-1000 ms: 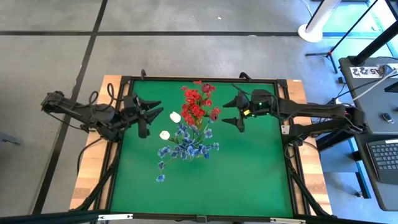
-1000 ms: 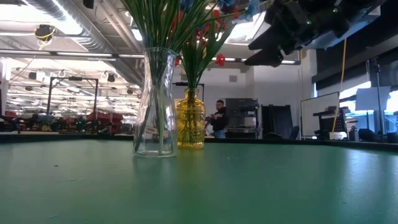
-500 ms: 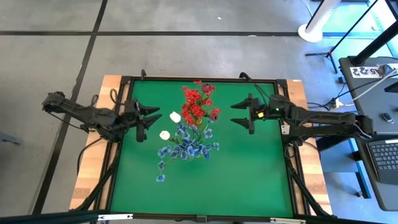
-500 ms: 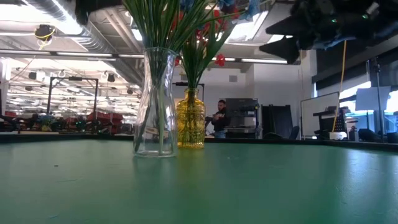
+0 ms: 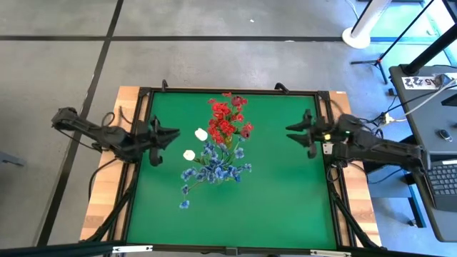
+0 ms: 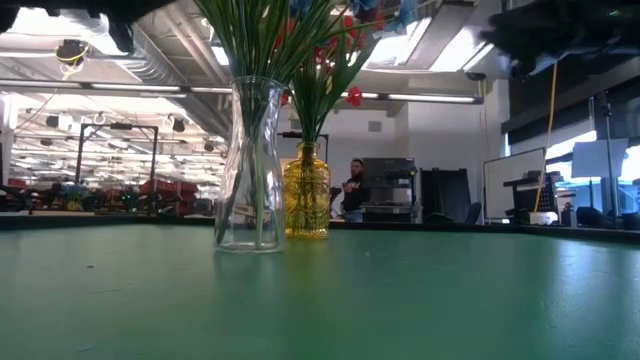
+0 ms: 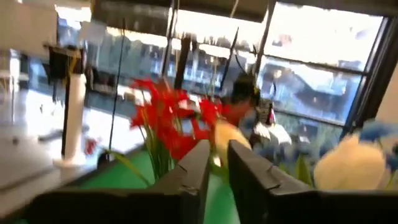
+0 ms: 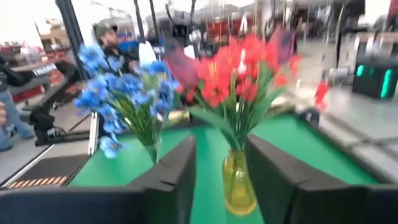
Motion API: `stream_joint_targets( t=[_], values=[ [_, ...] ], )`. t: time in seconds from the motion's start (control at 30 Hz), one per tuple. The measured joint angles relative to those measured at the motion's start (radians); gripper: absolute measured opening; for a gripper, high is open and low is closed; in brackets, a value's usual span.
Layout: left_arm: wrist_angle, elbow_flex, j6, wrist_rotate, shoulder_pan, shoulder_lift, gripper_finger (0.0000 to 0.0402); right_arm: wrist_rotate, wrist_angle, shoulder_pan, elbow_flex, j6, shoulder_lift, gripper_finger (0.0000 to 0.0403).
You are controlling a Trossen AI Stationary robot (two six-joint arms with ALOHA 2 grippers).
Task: Sort flowers into vase by color
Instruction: Return to Home Position
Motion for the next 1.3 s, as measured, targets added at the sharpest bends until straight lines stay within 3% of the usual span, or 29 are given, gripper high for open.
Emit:
stream_joint_targets(
  t=[0.13,0.3,0.43,0.57,0.97,1.3],
  values=[
    [0.006,-0.022,0.035,0.002,0.033,-0.044,0.0011,0.0,-0.074,0.0,0.0,-0.024,-0.162,0.0072],
    [0.06,-0.117,0.005,0.11,0.104,-0.044,0.0002,0.001,-0.138,0.0,0.0,-0.071,-0.299,0.0007],
    [0.216,-0.217,0.005,0.179,0.148,-0.05,0.0001,0.001,-0.195,0.0,0.0,-0.059,-0.38,0.0014],
    [0.346,-0.307,-0.014,0.248,0.174,-0.067,0.0001,-0.009,-0.196,-0.001,-0.014,-0.026,-0.379,0.0006],
    [0.309,-0.317,-0.016,0.326,0.182,-0.078,0.0,0.075,0.147,-0.001,-0.335,0.01,-0.379,0.0002],
    [0.267,-0.317,0.009,0.326,0.183,-0.077,0.0,0.113,0.112,-0.001,-0.352,-0.054,-0.379,0.0001]
  ],
)
